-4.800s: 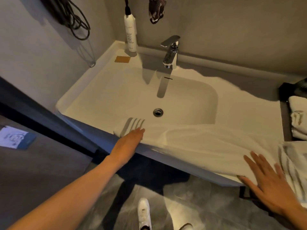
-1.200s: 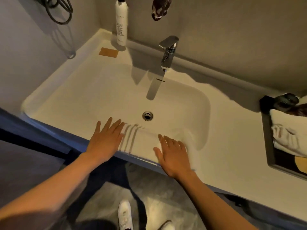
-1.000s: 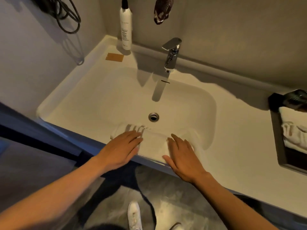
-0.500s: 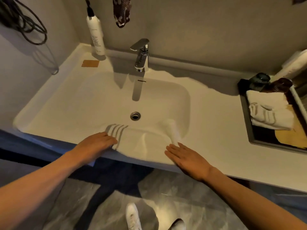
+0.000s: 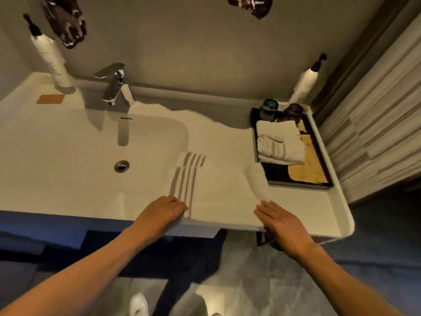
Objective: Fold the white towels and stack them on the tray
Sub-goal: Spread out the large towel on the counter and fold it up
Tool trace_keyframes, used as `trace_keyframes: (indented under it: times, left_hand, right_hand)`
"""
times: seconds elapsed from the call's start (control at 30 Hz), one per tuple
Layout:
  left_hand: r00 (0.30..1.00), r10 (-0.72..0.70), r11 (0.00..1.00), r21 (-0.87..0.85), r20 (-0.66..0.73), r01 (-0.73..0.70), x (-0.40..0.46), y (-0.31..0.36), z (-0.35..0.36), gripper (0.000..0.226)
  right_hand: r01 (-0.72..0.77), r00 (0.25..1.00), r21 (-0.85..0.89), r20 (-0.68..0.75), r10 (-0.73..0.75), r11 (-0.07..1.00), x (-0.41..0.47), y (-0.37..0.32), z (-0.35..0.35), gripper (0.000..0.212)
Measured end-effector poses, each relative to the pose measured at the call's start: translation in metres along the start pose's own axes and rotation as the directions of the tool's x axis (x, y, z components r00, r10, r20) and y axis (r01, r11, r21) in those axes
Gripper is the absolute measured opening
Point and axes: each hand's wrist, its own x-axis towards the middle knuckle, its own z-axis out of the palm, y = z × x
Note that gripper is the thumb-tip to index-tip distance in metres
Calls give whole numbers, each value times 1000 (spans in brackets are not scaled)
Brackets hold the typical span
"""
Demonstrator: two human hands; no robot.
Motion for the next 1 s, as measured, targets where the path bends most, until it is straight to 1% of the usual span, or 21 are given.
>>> trace_keyframes:
  times: [0.1, 0.23, 0.27, 0.33, 0.37, 0.4, 0.47, 0.5, 0.53, 0.57, 0.6, 0.63, 0.67, 0.73, 0.77, 0.8, 0.87, 0.93, 1.0]
  left_hand:
    - [998, -54, 997, -45, 30, 56, -4, 15, 21, 50]
    - [988, -104, 994, 48, 117, 99, -11, 7, 15, 75]
    - [986, -118, 992, 45, 118, 114, -12, 5, 15, 74]
    - [991, -94, 995, 29, 93, 91, -12, 4, 12, 60]
    - [992, -81, 996, 28, 96, 79, -13, 4, 9, 54]
    - [991, -82, 996, 30, 109, 79, -14, 2, 4, 50]
    - [988, -94, 995, -5, 124, 95, -16, -5, -7, 46]
    - [988, -104, 992, -57, 117, 111, -17, -9, -12, 45]
    - [986, -128, 977, -160, 112, 145, -16, -12, -20, 45]
    - [978, -170, 933, -300, 120, 199, -12, -13, -29, 44]
    - [965, -215, 864, -432, 150, 260, -8, -14, -38, 40]
    - [946, -265, 788, -522, 189, 325, 0, -16, -45, 35]
    - [926, -316, 732, -567, 209, 378, 9, -19, -51, 29]
    - [873, -432, 621, -627, 227, 470, 27, -27, -55, 21]
    - [848, -477, 547, -676, 232, 494, 35, -31, -55, 14]
    - [824, -515, 471, -724, 239, 504, 41, -33, -56, 7]
    - [771, -587, 376, -761, 245, 528, 57, -41, -52, 10]
    - [730, -636, 347, -753, 249, 559, 73, -47, -46, 14]
    - [706, -662, 348, -731, 252, 587, 89, -53, -36, 18]
  right_hand:
    - [-24, 998, 106, 52, 19, 994, -37, 13, 30, 79]
    - [19, 999, 111, 43, -24, 994, -47, 22, 47, 81]
    - [35, 999, 114, 35, -39, 993, -45, 23, 46, 84]
    - [45, 998, 148, 28, -49, 988, -39, 25, 40, 89]
    - [47, 998, 172, 23, -51, 984, -37, 26, 37, 88]
    - [53, 998, 191, 16, -57, 980, -36, 27, 31, 82]
    - [67, 998, 208, -10, -66, 976, -32, 30, 22, 58]
    - [48, 999, 216, -18, -46, 975, -31, 29, 17, 46]
    - [2, 1000, 240, -20, 2, 971, -28, 29, 13, 39]
    - [-71, 996, 300, -22, 81, 951, -26, 26, 8, 36]
    - [-168, 981, 400, -20, 192, 901, -23, 21, 2, 33]
    - [-269, 948, 510, -8, 317, 817, -17, 16, -6, 26]
    - [-344, 906, 604, 14, 422, 719, -10, 12, -12, 18]
    - [-425, 802, 744, 46, 596, 515, 7, 9, -14, 20]
    - [-436, 751, 791, 57, 658, 430, 15, 10, -12, 21]
    - [-427, 712, 825, 55, 700, 369, 21, 12, -11, 19]
    - [-435, 651, 855, 80, 755, 284, 32, 12, -6, 22]
    - [-500, 590, 829, 114, 799, 250, 41, 11, 1, 32]
    - [-570, 538, 789, 145, 830, 231, 48, 9, 10, 34]
